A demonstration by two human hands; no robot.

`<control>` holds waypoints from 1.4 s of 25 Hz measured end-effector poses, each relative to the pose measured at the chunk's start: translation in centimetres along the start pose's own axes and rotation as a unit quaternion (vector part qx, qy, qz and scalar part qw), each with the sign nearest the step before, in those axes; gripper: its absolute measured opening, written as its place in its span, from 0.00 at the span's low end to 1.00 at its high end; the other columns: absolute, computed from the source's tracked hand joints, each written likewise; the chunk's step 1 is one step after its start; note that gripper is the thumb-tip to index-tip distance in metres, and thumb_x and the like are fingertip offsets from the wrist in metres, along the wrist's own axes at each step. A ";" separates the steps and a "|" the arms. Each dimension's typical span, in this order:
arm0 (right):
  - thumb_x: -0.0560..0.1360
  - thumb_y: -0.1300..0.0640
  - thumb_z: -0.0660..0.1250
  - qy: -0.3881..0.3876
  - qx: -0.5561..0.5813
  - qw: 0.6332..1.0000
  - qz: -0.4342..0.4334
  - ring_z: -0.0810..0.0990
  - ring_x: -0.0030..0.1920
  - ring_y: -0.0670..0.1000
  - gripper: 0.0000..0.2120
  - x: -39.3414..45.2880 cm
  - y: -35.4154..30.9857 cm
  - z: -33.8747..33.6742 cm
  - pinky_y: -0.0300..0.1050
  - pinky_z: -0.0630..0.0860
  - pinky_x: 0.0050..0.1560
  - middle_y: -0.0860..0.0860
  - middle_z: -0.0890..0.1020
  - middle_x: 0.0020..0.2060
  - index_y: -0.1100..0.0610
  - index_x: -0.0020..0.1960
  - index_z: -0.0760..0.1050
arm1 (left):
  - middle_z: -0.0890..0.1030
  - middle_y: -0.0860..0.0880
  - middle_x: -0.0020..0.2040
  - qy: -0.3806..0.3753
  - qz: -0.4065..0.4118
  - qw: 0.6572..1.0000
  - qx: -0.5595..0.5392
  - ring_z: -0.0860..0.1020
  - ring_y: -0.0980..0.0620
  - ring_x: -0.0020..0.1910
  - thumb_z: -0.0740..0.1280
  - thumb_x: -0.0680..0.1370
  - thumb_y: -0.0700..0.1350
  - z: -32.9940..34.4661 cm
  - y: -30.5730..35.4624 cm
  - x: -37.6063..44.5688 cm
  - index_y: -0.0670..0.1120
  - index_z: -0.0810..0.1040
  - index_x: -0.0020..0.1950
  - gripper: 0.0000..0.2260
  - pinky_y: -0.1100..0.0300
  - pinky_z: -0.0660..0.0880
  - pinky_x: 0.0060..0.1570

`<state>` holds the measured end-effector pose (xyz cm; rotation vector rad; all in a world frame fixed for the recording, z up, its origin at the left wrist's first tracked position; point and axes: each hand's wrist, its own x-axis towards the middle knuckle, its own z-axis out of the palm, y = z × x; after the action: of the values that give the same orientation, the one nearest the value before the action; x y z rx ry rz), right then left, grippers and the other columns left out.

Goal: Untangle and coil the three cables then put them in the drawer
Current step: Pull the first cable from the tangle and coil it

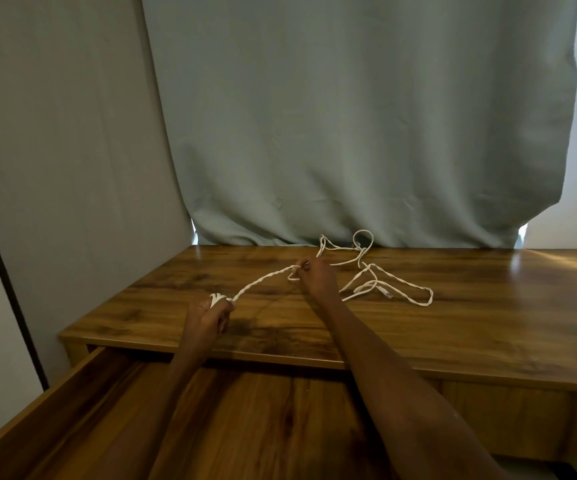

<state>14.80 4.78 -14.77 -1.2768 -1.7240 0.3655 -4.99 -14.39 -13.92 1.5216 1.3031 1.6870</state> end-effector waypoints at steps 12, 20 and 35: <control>0.83 0.59 0.60 -0.008 0.082 0.975 -0.205 0.78 0.63 0.43 0.19 -5.3 -0.8 -0.4 0.32 0.71 0.60 0.46 0.78 0.69 0.44 0.71 0.75 | 0.72 0.56 0.23 0.090 -0.077 0.991 0.058 0.71 0.58 0.26 0.68 0.79 0.54 2.4 -1.1 4.3 0.42 0.78 0.36 0.18 0.60 0.69 0.31; 0.82 0.62 0.60 -0.097 0.025 0.963 -0.250 0.77 0.65 0.50 0.22 -5.8 -0.2 -0.2 0.37 0.70 0.60 0.50 0.80 0.67 0.47 0.73 0.73 | 0.76 0.48 0.32 0.084 -0.129 0.987 -0.053 0.72 0.52 0.31 0.74 0.76 0.49 7.0 -1.7 6.0 0.44 0.76 0.39 0.12 0.59 0.69 0.31; 0.83 0.46 0.57 -0.115 -0.247 0.954 -0.123 0.80 0.60 0.60 0.17 -3.3 0.8 1.1 0.52 0.75 0.55 0.56 0.81 0.63 0.48 0.68 0.74 | 0.72 0.54 0.28 0.073 -0.121 0.988 -0.063 0.69 0.57 0.29 0.71 0.77 0.50 4.1 -4.2 4.8 0.34 0.80 0.53 0.18 0.58 0.68 0.33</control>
<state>14.50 2.60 -17.55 -1.3797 -2.2393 -0.0790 -3.20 -7.30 -15.85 1.1362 1.3650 1.7120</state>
